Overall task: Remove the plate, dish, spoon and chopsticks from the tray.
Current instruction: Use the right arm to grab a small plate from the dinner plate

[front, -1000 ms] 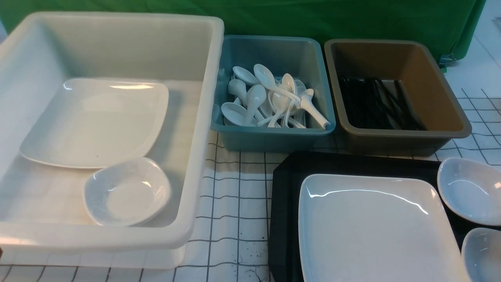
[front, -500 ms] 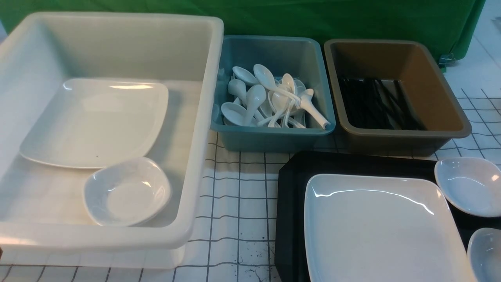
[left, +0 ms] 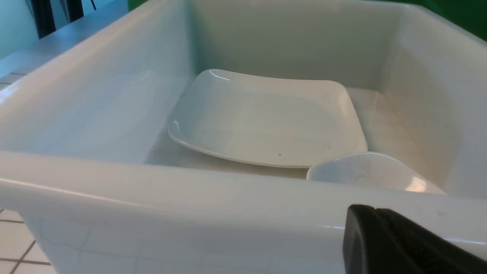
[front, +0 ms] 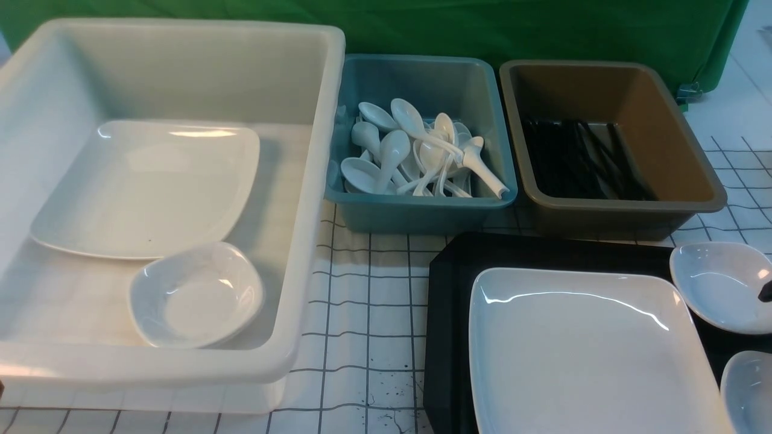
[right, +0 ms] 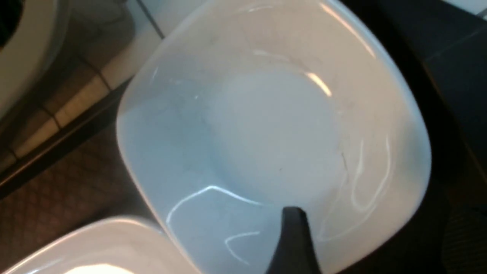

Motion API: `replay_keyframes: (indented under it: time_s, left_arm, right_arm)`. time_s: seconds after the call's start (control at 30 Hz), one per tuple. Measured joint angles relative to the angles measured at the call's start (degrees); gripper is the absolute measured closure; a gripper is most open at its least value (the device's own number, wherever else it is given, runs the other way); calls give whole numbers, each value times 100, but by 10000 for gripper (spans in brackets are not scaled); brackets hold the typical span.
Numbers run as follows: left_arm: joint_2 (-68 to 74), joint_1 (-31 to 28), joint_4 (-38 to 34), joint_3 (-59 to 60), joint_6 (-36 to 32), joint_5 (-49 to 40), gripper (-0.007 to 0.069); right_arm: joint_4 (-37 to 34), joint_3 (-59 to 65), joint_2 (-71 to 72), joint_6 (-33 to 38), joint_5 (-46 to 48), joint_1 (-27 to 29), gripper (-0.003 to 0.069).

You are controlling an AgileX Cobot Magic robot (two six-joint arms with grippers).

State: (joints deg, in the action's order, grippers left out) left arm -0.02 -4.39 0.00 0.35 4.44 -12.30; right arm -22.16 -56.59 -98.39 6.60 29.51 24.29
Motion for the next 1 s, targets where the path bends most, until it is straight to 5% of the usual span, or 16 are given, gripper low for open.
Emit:
replay_keyframes:
  time_s: [0.57,0.7,0.77,0.83,1.0]
  left_arm:
    - [0,0,0,0,5,0,620]
    - [0,0,0,0,5,0,620]
    - [0,0,0,0,5,0,620]
    - [0,0,0,0,5,0,620]
    - [0,0,0,0,5,0,620]
  right_arm:
    - [-109,0,-631,36,-412,-63,146]
    - [-27,0,-668,404,-542,-201,327]
    - [-45,0,-668,424,-568,-229,355]
    - [-224,-59,-636,470,-652,-300,487]
    - [-326,-83,-562,498,-551,-334,520]
